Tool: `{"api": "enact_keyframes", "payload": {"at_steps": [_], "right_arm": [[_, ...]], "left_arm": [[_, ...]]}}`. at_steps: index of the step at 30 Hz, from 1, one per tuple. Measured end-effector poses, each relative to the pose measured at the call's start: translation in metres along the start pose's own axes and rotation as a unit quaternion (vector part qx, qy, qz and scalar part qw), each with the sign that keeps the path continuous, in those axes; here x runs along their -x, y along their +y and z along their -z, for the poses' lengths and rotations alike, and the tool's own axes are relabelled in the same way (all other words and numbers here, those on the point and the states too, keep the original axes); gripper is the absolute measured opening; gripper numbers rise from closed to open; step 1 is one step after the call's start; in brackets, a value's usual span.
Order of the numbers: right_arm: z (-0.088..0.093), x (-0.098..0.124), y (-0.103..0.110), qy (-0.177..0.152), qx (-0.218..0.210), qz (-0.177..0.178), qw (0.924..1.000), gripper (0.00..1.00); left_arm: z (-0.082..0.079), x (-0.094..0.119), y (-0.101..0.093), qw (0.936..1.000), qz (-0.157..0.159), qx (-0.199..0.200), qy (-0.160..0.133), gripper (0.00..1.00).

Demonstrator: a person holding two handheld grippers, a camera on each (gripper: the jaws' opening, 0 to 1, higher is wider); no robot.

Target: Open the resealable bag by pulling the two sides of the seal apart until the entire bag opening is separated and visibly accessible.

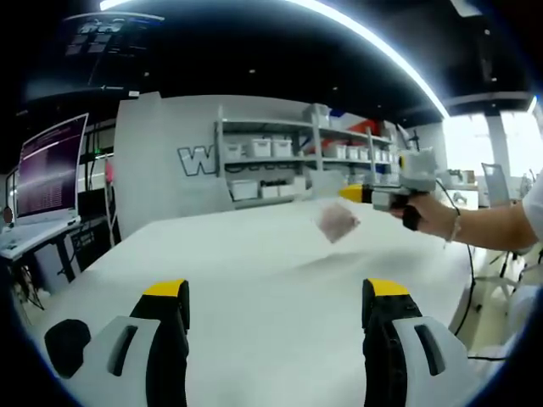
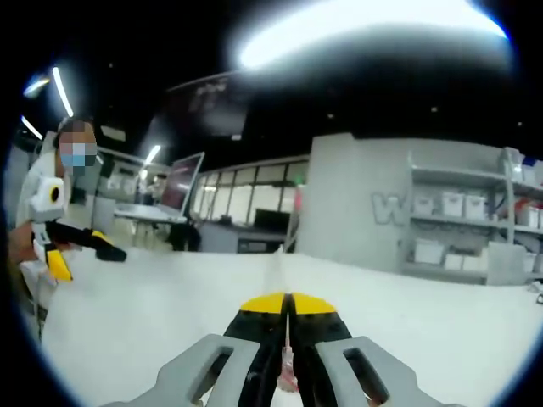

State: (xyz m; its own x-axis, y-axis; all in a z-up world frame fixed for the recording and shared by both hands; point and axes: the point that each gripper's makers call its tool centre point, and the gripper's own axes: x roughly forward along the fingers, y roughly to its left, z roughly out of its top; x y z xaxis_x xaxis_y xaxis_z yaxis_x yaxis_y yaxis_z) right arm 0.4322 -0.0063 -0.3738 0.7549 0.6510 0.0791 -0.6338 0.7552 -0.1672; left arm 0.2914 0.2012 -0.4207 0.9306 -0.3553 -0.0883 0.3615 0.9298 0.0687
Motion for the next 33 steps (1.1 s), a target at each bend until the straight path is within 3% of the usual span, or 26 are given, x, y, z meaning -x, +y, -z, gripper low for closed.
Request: {"api": "enact_keyframes", "payload": {"at_steps": [33], "right_arm": [[-0.011, 0.039, 0.013, -0.021, -0.015, -0.006, 0.9997, 0.0]], "left_arm": [[-0.006, 0.001, -0.01, 1.0, 0.006, -0.006, -0.002, 0.82]]}}
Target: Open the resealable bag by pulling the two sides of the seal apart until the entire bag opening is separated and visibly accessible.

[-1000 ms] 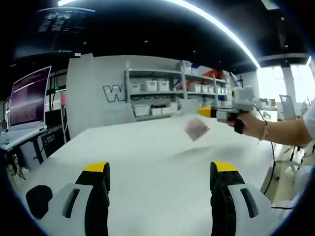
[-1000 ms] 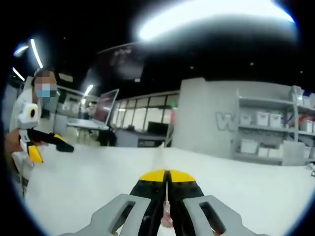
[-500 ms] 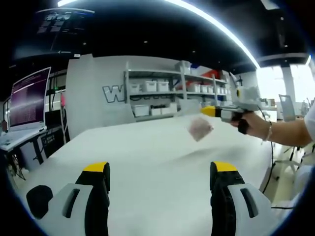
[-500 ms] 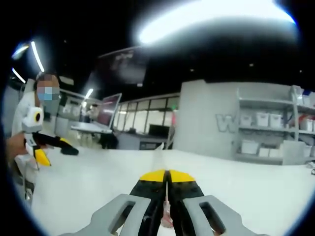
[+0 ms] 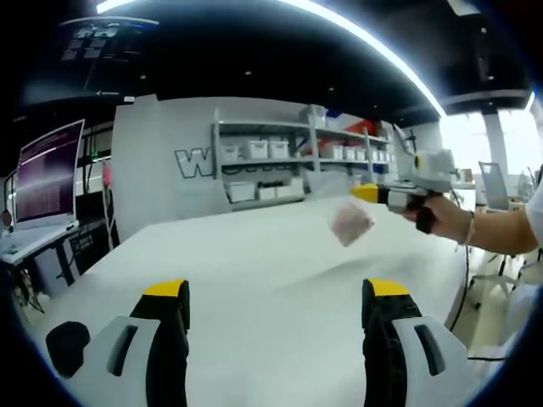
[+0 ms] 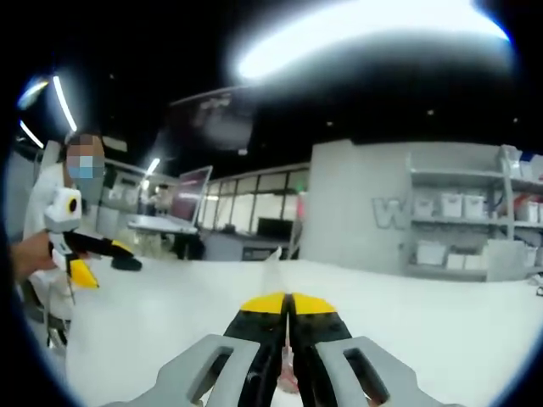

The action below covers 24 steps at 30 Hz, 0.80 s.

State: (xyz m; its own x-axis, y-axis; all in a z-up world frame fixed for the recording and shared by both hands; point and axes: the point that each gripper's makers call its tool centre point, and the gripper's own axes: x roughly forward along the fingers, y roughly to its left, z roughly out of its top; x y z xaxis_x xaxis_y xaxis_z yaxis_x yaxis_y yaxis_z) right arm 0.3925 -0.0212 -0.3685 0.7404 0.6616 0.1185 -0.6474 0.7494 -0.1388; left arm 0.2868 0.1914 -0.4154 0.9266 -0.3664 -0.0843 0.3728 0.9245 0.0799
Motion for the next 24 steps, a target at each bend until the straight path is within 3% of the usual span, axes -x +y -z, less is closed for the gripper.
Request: {"api": "enact_keyframes", "payload": {"at_steps": [24], "right_arm": [[-0.004, 0.014, 0.023, -0.008, -0.012, -0.018, 0.9997, 0.0]], "left_arm": [[-0.002, -0.002, -0.003, 1.0, 0.005, -0.004, 0.001, 0.82]]}}
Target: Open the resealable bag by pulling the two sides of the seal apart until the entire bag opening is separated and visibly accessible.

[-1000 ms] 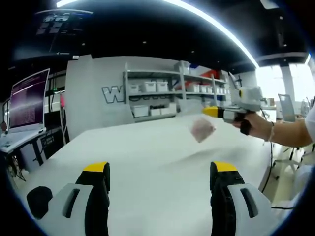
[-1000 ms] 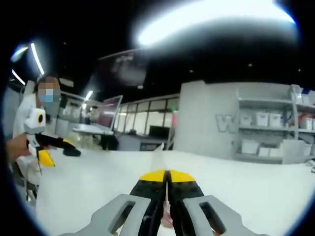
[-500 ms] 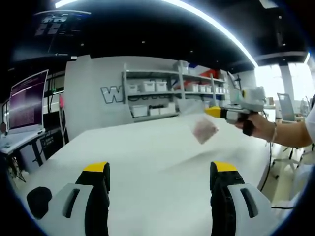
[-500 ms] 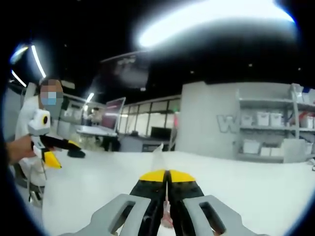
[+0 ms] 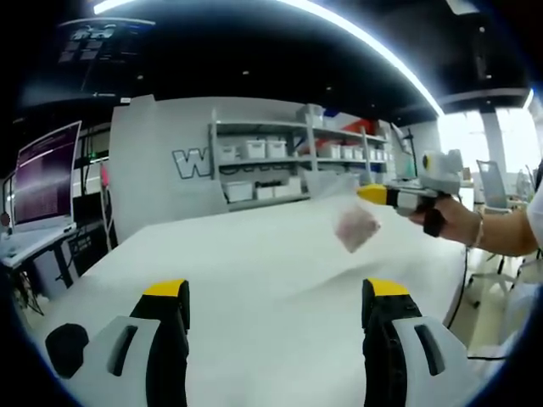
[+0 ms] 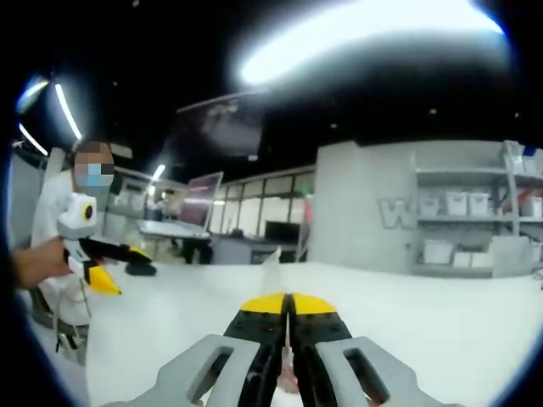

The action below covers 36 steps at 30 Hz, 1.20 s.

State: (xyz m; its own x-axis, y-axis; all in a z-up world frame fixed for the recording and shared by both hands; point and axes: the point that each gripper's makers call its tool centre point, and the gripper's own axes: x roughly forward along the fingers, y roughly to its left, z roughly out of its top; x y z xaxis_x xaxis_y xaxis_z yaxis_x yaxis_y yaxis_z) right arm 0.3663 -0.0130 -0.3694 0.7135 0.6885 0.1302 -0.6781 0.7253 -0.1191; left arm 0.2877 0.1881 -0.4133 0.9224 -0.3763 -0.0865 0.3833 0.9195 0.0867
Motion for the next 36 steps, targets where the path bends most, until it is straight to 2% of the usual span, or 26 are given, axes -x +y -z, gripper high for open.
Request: {"api": "enact_keyframes", "payload": {"at_steps": [36], "right_arm": [[0.002, 0.03, 0.019, -0.003, -0.015, -0.002, 0.9999, 0.0]], "left_arm": [[0.001, 0.004, -0.004, 1.0, 0.001, -0.001, -0.001, 0.81]]}}
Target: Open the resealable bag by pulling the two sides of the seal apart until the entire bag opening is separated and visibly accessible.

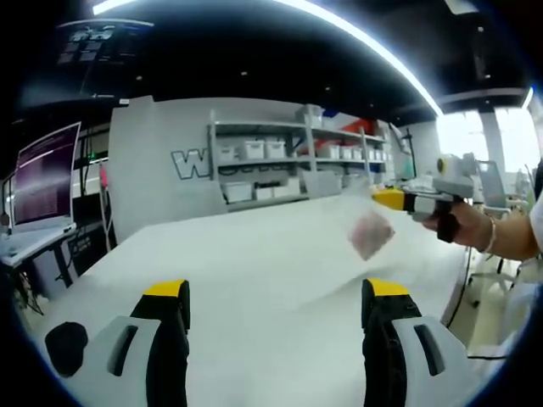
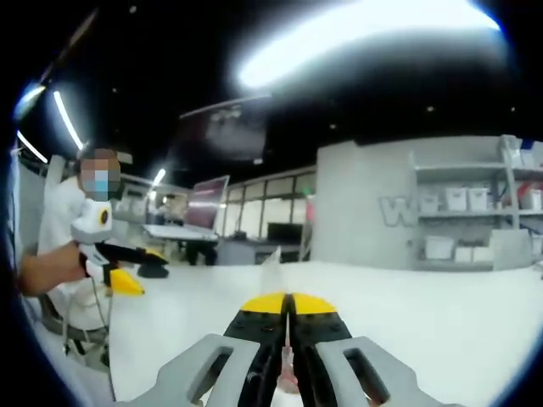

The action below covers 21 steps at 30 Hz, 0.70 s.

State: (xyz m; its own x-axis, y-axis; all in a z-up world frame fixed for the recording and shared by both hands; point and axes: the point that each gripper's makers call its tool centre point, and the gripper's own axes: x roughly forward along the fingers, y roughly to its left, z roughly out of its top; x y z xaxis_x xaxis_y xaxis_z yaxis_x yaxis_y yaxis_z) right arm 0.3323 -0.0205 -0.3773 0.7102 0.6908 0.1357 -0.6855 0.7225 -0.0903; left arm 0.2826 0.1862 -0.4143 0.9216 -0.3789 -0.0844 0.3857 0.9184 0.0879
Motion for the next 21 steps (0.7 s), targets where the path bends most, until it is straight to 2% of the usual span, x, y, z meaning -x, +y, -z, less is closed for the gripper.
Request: {"api": "enact_keyframes", "payload": {"at_steps": [9, 21], "right_arm": [[0.004, 0.007, 0.005, 0.005, -0.002, -0.001, 1.0, 0.0], [0.008, 0.014, 0.015, 0.011, 0.02, -0.007, 0.9997, 0.0]], "left_arm": [[0.001, 0.0, -0.003, 1.0, 0.002, 0.0, 0.0, 0.81], [0.002, -0.001, -0.002, 1.0, 0.002, 0.001, 0.001, 0.81]]}}
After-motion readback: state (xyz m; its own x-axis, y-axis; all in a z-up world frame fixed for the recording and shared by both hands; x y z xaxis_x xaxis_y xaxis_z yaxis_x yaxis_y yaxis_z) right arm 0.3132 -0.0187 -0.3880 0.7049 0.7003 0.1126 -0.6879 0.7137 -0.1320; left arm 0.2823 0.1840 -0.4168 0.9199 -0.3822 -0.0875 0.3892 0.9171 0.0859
